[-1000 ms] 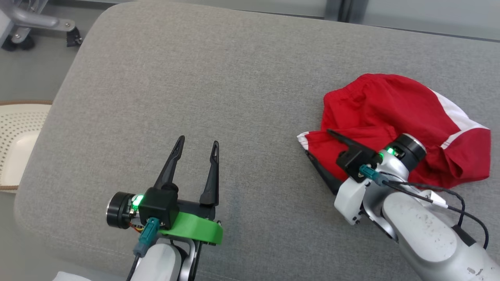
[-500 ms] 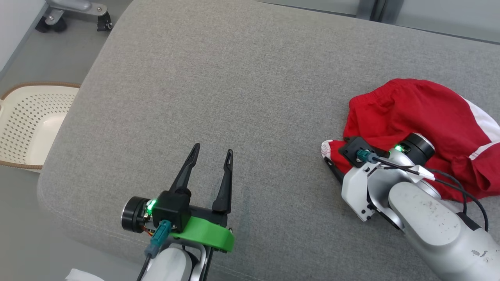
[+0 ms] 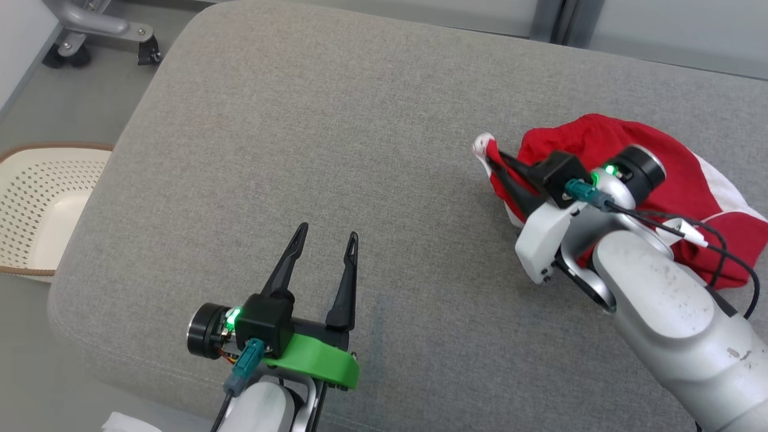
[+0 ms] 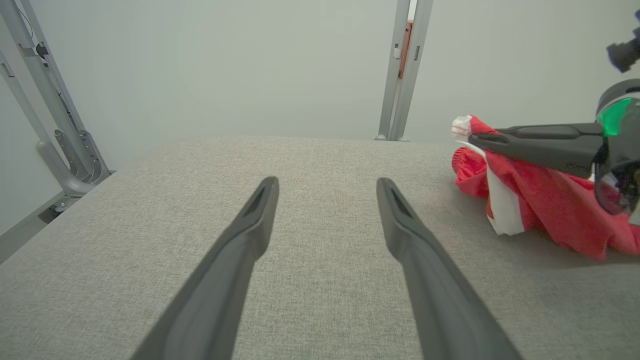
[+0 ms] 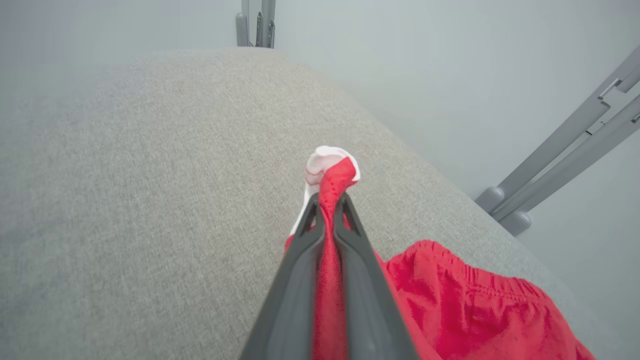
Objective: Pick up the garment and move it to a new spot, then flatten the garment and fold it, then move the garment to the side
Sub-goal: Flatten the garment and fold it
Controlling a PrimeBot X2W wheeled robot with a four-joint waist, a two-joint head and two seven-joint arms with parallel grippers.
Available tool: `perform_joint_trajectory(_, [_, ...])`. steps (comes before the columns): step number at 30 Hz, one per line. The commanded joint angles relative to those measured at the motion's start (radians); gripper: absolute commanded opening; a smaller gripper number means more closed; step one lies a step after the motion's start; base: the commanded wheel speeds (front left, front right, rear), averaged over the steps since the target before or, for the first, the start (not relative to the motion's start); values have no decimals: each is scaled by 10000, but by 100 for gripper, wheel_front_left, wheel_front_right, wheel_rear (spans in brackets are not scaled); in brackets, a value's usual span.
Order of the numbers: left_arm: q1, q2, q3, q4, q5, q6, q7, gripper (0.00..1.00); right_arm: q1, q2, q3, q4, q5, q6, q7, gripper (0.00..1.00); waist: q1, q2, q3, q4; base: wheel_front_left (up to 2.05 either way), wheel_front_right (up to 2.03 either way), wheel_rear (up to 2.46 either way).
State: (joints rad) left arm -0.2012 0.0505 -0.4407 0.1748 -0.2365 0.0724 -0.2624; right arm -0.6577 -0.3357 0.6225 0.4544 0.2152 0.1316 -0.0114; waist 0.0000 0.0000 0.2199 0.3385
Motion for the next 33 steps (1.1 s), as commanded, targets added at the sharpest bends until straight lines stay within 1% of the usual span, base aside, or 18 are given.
perform_joint_trajectory(1, [0,5,13,43,37,-21,-31,100,-328,125,-214,-127,-200,-21,-341,0,0,0,-138,-49,0,0,0])
perform_joint_trajectory(3, [73,6,13,68,49,-44,-31,100,-722,375,-550,-238,-332,-21,-804,0,0,0,-248,-74,0,0,0])
perform_joint_trajectory(4, [114,6,0,90,60,-85,-31,100,-1175,583,-790,-324,-490,-21,-1254,0,0,0,-327,-78,0,0,0])
perform_joint_trajectory(8, [197,6,-51,139,76,-117,-31,100,-2126,808,-1117,-460,-816,-21,-2042,0,0,0,-533,-38,0,0,0])
perform_joint_trajectory(11, [318,8,14,132,79,-101,-31,100,-2611,962,-1627,-755,-903,-21,-2389,0,0,0,-684,-82,0,0,0])
perform_joint_trajectory(14, [465,6,91,122,108,-88,-31,100,-2537,1062,-2448,-1244,-1019,-21,-2518,0,0,0,-813,-193,0,0,0])
perform_joint_trajectory(18, [595,8,177,108,144,-92,-31,100,-1301,907,-3028,-1859,-1133,-21,-2527,0,0,0,-932,-428,0,0,0])
perform_joint_trajectory(20, [650,8,244,92,156,-87,-31,100,-344,738,-3280,-2203,-1178,-21,-2529,0,0,0,-953,-603,0,0,0])
perform_joint_trajectory(25, [728,9,416,120,307,-187,-32,100,2662,590,-4077,-2949,-944,-21,-2532,0,0,0,-932,-1183,0,0,0])
perform_joint_trajectory(27, [703,9,470,141,377,-225,-31,100,3725,652,-4460,-3152,-878,-21,-2534,0,0,0,-898,-1416,0,0,0])
perform_joint_trajectory(29, [599,9,504,151,401,-264,-31,100,4595,613,-4808,-3270,-1176,-21,-2534,0,0,0,-865,-1607,0,0,0])
perform_joint_trajectory(33, [392,9,630,149,486,-301,-31,100,5780,952,-5494,-3239,-1453,-21,-2535,0,0,0,-742,-2023,0,0,0])
